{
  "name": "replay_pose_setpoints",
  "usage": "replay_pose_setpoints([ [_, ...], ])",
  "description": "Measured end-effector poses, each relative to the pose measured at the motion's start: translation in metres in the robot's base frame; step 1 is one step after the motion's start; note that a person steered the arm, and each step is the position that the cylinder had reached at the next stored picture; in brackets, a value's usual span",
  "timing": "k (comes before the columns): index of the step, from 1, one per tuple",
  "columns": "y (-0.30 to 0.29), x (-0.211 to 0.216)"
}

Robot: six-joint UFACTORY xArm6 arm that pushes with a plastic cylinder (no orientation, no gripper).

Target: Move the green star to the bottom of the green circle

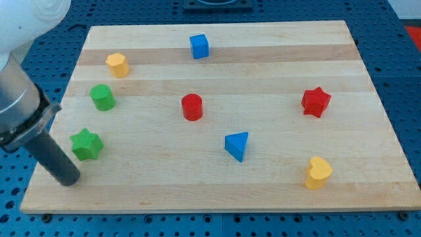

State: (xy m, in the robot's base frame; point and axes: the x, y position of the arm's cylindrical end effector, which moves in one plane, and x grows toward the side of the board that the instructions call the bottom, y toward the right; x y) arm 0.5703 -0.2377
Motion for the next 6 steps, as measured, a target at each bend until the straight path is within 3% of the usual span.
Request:
replay_pose_setpoints([
  [3, 0.024, -0.03],
  [5, 0.002, -0.07],
  [6, -0.008, -0.069],
])
